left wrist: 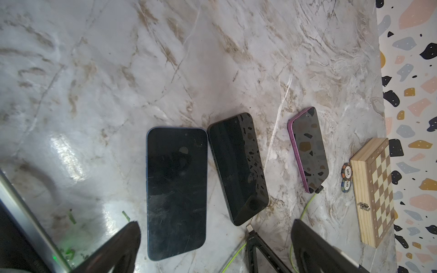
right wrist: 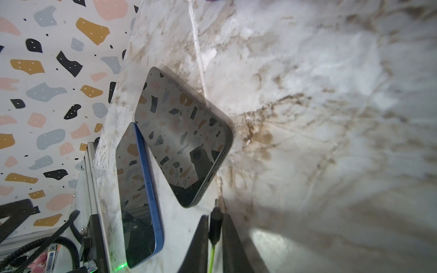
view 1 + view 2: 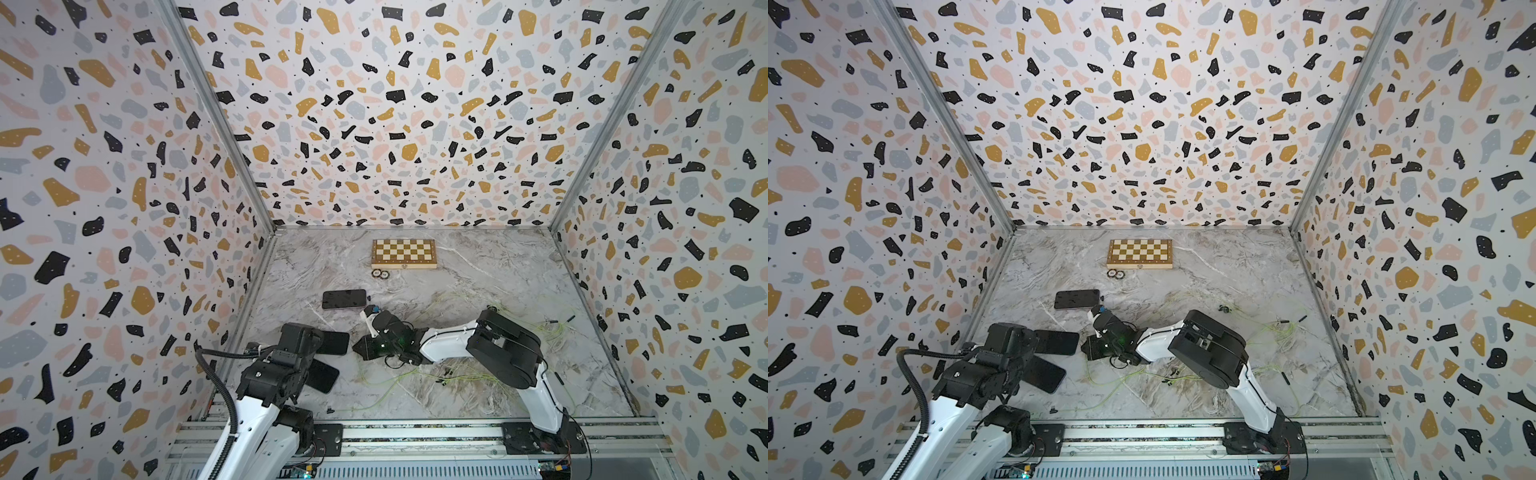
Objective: Plug wired earphones into phones
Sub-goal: Pick up the wired earphone from the center of the board.
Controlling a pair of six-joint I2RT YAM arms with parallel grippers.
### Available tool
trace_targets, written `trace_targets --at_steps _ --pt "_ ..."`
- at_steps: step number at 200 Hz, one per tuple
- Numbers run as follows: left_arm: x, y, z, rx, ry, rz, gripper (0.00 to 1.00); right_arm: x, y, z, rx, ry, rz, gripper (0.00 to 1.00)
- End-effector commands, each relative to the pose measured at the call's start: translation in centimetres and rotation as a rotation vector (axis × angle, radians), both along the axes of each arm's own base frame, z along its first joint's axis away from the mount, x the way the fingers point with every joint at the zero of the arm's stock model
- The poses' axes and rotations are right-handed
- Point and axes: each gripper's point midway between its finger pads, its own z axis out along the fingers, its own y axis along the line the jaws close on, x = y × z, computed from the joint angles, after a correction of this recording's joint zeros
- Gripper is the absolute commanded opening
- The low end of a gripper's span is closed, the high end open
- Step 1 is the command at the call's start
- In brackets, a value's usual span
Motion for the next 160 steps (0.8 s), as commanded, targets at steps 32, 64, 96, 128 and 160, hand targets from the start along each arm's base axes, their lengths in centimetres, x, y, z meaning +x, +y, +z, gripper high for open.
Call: trace_targets --at_steps 32,64,96,128,160 --pt "0.0 0.0 -0.3 -0.002 0.003 0.003 0.98 0.1 0.4 1.4 0.017 -0.03 0.008 0.1" --pt "0.9 -1.0 -0.3 -0.034 0.003 -0.043 0.98 0.2 -0.3 3.2 0.032 -0.086 0.004 0.06" --pt "2.2 -2.8 -1.3 -0.121 0.028 -0.063 0.97 0.2 -2.1 5.0 0.046 -0.162 -0.015 0.0" --pt "3.8 -4.2 -2.5 -0.181 0.059 -0.068 0.97 0.8 -4.8 5.8 0.068 -0.197 -0.041 0.0" --pt "5.3 -4.9 -4.2 -0.199 0.112 -0.05 0.97 1.1 -7.0 6.7 0.12 -0.218 -0.041 0.0"
